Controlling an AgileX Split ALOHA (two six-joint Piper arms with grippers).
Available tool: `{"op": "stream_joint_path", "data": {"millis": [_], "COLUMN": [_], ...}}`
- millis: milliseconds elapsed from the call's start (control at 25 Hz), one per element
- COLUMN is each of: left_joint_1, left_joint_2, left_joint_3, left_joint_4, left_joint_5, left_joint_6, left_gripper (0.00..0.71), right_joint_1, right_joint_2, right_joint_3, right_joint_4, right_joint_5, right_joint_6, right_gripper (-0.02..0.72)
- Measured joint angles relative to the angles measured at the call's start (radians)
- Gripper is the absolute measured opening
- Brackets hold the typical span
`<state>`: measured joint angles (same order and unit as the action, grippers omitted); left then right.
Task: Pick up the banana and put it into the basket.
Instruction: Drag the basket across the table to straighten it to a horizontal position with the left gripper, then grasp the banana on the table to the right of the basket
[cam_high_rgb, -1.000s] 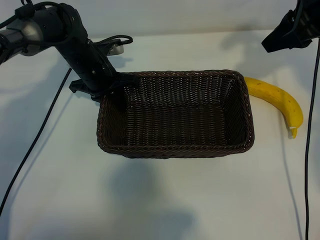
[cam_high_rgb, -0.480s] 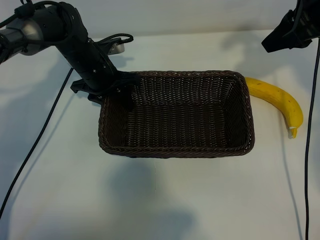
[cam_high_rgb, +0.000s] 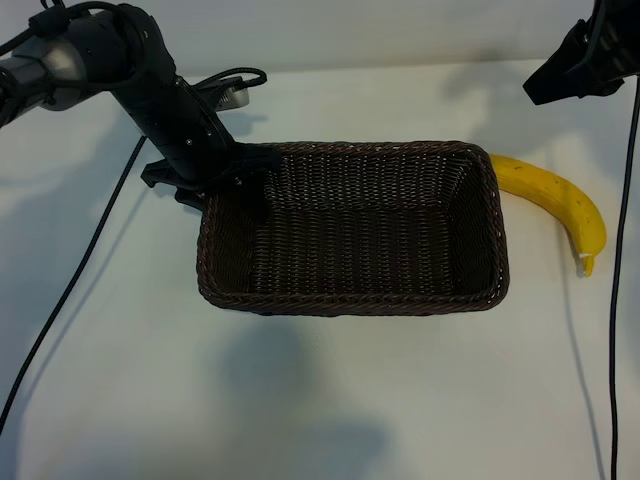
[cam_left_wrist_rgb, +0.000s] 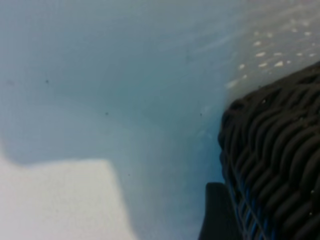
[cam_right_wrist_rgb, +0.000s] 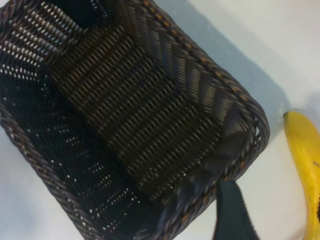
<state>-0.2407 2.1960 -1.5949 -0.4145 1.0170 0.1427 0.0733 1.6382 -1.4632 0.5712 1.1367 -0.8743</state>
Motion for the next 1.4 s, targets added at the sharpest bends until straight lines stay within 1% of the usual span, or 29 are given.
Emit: {"op": "stream_joint_path", "data": {"millis": [120, 240, 360, 600, 920, 1400], "left_joint_1": [0.0, 0.0, 0.0, 0.0, 0.0, 0.0], "left_joint_2": [-0.014, -0.026, -0.045, -0.125, -0.24, -0.26], "left_joint_3": [-0.016, -0.061, -0.102, -0.139, -0.143, -0.144], "left_joint_4": [0.0, 0.004, 0.038, 0.117, 0.12, 0.12], "left_joint_5": [0.022, 0.095, 0.159, 0.159, 0.159, 0.159], "left_joint_6": [-0.002, -0.011, -0.028, -0.068, -0.07, -0.059], "left_gripper": [0.523, 0.526, 0.526, 0.526, 0.526, 0.526], "right_joint_1": [0.0, 0.0, 0.0, 0.0, 0.0, 0.0], "right_joint_2": [0.0, 0.0, 0.0, 0.0, 0.0, 0.0], "right_joint_3": [0.0, 0.0, 0.0, 0.0, 0.0, 0.0], "right_joint_4": [0.0, 0.0, 0.0, 0.0, 0.0, 0.0], "right_joint_5": [0.0, -0.001, -0.001, -0.002, -0.004, -0.005], "right_joint_6": [0.0, 0.0, 0.0, 0.0, 0.0, 0.001], "right_gripper": [0.42, 0.42, 0.42, 0.42, 0.42, 0.42]}}
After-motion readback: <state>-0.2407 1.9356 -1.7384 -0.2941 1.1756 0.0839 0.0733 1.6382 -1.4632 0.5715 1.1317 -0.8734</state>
